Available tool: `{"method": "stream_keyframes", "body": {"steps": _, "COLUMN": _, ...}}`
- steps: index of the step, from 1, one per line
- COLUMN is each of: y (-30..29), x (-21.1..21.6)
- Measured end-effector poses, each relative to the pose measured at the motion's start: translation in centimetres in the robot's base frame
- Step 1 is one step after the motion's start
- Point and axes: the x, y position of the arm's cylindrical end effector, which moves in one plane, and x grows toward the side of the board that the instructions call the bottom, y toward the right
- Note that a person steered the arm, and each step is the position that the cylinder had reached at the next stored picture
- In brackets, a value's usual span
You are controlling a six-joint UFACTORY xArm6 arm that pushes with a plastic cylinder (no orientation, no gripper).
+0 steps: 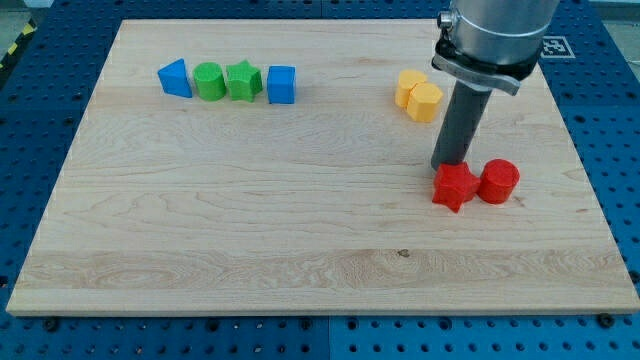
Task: Move the red circle horizontally to the red star
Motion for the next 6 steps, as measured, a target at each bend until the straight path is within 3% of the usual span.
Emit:
{"method": "stream_keyframes", "body": {"steps": 3, "y": 0.9, "x": -1.0}}
{"method": "stream_keyframes", "body": {"steps": 5, "y": 6.6, "x": 0.9}}
{"method": "stream_keyframes", "body": {"steps": 6, "y": 6.6, "x": -0.3}}
